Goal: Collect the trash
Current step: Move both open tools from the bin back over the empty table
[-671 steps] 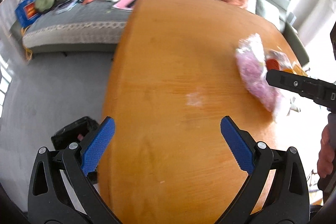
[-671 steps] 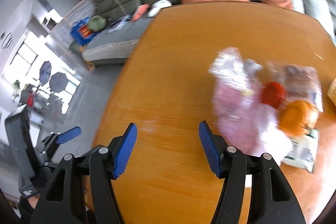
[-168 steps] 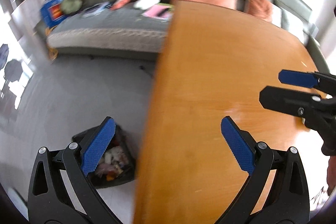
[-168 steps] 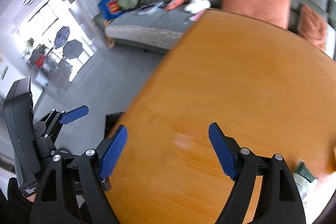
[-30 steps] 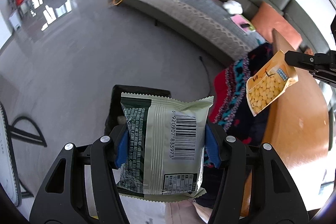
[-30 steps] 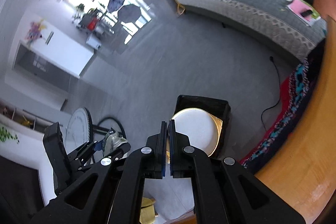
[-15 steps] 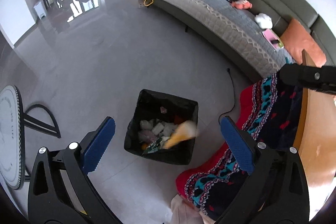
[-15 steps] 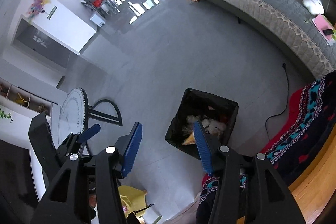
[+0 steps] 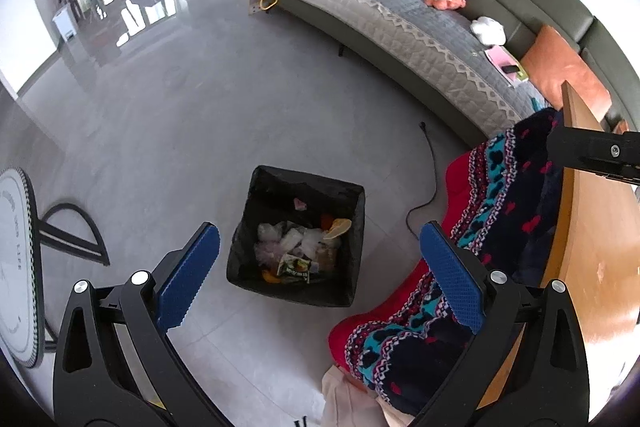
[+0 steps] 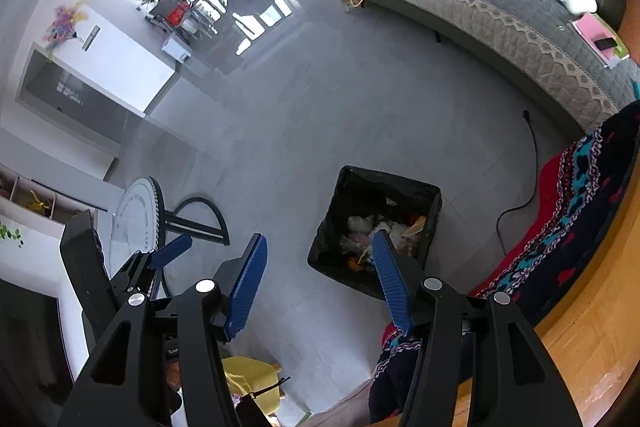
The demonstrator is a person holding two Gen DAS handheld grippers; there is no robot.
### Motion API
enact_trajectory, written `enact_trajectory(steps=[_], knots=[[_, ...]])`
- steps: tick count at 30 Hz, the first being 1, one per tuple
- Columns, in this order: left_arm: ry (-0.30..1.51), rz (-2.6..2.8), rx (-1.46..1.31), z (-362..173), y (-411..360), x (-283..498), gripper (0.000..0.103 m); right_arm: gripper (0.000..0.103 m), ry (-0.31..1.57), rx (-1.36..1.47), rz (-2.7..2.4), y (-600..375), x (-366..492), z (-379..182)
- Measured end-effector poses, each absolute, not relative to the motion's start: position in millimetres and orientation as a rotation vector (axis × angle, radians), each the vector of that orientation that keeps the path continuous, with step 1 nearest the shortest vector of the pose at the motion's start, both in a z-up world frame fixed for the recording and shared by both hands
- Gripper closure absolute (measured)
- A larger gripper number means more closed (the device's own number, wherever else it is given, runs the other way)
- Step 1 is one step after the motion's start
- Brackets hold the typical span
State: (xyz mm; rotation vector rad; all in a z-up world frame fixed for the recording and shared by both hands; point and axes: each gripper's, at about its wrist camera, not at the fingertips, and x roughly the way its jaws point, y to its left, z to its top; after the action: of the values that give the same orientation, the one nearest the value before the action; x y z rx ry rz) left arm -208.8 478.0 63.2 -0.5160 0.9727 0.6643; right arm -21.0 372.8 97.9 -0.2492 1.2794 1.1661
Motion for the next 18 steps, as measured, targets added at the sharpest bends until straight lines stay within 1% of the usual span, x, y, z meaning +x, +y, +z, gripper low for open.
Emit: enact_trajectory(steps=[8,18], knots=[[0.951,0.607,-0.457,83,454,-192,0.006,0.044,1.247,-0.172,1.108,327,-3,112],[0.928,0.471,-0.372,106,390,-144,0.006,0.030,1.187,-0.060,0.969,229,33,128]])
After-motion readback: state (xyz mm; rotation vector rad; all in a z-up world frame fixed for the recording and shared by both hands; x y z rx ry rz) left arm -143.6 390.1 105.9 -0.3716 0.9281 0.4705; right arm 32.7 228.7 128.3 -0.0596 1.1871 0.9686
